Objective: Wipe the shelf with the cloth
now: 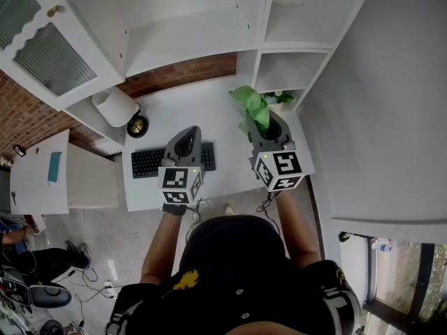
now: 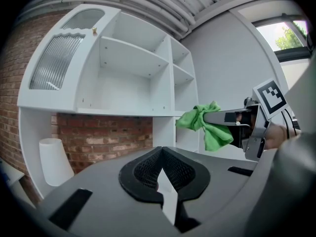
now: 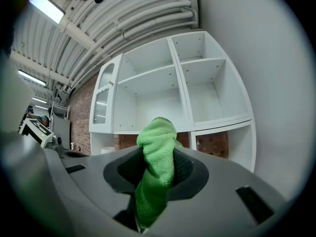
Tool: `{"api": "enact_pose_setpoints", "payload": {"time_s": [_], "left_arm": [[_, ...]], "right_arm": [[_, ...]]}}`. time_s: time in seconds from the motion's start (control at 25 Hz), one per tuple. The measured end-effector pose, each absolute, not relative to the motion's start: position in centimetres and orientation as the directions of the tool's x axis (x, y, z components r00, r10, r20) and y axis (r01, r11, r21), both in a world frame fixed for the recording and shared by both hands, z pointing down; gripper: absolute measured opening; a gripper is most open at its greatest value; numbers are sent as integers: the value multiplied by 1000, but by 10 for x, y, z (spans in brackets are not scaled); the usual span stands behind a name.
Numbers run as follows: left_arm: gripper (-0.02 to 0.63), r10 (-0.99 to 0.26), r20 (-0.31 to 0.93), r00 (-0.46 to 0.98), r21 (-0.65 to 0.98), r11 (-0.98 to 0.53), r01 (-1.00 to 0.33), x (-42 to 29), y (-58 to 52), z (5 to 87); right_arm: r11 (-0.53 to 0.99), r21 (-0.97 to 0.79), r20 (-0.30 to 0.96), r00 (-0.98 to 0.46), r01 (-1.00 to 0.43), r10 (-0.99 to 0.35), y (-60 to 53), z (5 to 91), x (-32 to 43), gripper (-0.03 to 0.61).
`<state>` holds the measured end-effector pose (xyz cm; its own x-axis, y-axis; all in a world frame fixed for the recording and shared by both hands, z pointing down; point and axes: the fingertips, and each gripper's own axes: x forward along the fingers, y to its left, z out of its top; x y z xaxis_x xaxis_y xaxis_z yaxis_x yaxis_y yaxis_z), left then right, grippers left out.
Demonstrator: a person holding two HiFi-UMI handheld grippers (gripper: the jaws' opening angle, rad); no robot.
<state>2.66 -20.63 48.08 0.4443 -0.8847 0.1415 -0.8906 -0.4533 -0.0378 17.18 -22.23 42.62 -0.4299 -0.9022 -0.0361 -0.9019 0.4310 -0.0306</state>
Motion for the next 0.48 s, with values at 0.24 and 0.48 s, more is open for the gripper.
{"api": "enact_pose_setpoints", "payload": {"time_s": [0.24,0.48], "left_arm": [[17,-888,142,438,-36,-447,-894,19,-206,480],[17,-892,142,430,-29,-438,-898,11,-204,481]], "right_arm": [[435,3,-22,-434,-901,-900,-222,427,162,101],[447,11,-13,-447,-894,-894,-220,428,152,101]]}}
